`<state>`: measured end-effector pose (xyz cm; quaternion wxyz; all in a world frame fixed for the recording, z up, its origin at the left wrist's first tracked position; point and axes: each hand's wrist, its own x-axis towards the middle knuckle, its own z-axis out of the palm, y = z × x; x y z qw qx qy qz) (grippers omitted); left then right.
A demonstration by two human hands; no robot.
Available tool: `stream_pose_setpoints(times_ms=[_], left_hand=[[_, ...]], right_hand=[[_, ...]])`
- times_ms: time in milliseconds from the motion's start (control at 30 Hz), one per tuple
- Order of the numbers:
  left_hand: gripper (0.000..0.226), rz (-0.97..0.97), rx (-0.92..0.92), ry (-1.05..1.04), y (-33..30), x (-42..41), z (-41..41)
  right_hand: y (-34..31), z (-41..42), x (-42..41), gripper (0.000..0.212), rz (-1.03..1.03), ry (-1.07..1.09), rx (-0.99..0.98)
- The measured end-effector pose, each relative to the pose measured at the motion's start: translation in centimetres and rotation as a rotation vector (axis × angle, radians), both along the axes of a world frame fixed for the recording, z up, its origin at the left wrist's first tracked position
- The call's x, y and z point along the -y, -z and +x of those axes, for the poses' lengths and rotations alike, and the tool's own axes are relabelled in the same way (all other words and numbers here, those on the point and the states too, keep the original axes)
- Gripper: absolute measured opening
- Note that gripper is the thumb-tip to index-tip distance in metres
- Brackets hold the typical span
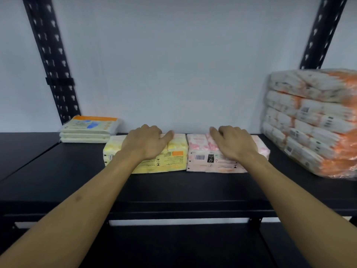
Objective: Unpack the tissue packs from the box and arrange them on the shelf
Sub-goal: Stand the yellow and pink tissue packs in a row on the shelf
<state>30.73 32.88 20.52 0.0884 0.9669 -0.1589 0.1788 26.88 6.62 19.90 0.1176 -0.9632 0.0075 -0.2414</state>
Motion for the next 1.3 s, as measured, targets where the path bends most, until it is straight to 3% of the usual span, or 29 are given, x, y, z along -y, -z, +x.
stream_pose_setpoints(times_ms=[167, 300, 500, 667, 767, 900, 967, 1133, 1300], left_hand=[[0.056, 0.048, 0.323, -0.020, 1.2, 0.3, -1.9], [0.059, 0.039, 0.439, -0.023, 3.8, -0.2, -2.9], [0.065, -0.016, 0.352, 0.003, 5.6, -1.1, -6.4], [0.053, 0.071, 0.133, 0.071, 0.7, -1.7, -6.9], [0.056, -0.026, 0.018, 0.089, -2.2, -1.4, -5.0], [0.072, -0.037, -0.185, 0.025, -1.6, 0.0, -1.7], [0.082, 0.012, -0.275, -0.037, -0.3, 0.5, -0.7], [0.078, -0.034, -0.200, -0.082, 0.2, 0.7, 0.9], [0.071, -0.076, 0.100, -0.072, 0.5, 1.1, 0.3]], right_hand=[[1.5, -0.2, 0.0, 0.051, -0.086, 0.031, 0.246], [4.2, -1.5, 0.0, 0.046, -0.114, 0.018, 0.331], [5.5, -5.2, 0.1, 0.036, -0.108, -0.049, 0.292], [1.3, -5.6, -0.2, 0.037, -0.056, -0.076, 0.127], [-0.8, -3.7, -0.6, 0.039, -0.013, -0.025, 0.140], [-1.0, -0.7, -1.2, 0.054, -0.048, -0.025, -0.251], [-0.6, 0.2, -1.2, 0.059, -0.035, 0.006, -0.320], [-0.2, 0.8, -1.3, 0.050, 0.001, 0.045, -0.142], [0.6, 1.6, -1.7, 0.054, -0.044, 0.051, 0.146]])
